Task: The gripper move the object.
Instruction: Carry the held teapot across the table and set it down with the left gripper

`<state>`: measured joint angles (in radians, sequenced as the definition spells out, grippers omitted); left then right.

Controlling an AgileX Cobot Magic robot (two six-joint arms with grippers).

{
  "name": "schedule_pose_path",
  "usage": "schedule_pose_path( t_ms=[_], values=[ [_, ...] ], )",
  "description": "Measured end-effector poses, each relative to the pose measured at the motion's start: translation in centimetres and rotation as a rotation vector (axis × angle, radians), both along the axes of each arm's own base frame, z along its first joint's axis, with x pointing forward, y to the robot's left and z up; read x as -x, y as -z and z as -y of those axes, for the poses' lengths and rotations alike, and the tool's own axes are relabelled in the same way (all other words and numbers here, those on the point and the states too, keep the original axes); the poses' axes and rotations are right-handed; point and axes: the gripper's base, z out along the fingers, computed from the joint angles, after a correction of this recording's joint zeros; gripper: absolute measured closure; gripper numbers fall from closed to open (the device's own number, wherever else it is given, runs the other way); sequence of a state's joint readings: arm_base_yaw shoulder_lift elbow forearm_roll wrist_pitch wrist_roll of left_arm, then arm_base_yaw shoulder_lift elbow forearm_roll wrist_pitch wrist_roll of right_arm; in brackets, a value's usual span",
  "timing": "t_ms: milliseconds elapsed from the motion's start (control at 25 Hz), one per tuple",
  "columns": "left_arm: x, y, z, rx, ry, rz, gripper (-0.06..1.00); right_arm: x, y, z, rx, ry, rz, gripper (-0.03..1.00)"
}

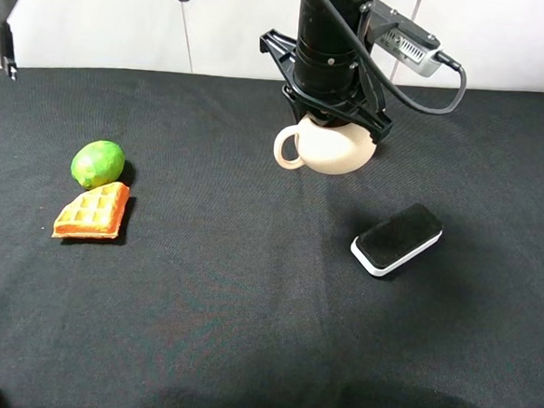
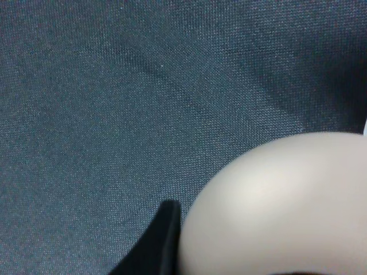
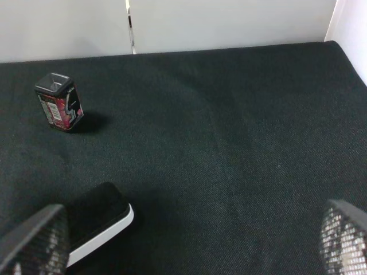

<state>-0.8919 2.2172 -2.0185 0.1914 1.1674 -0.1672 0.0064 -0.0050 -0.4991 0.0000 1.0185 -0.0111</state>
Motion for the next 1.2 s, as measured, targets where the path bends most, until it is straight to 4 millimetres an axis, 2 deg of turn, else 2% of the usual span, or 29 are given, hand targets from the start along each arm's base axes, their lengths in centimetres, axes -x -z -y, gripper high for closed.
schedule_pose_path(
  t_ms=[160,600,1000,1200],
  values=[
    [-0.1,0.4,0.1,-0.009,0.001,0.0,0.79,0.0,0.0,0.0,0.0,0.0,0.0,0.31],
    [-0.6,3.8,0.8,-0.042,0.004,-0.04,0.79,0.0,0.0,0.0,0.0,0.0,0.0,0.31],
    [0.1,6.9,1.9,-0.088,0.029,-0.08,0.79,0.0,0.0,0.0,0.0,0.0,0.0,0.31],
    [0.2,7.5,2.0,-0.098,0.028,-0.086,0.79,0.0,0.0,0.0,0.0,0.0,0.0,0.31]
  ],
)
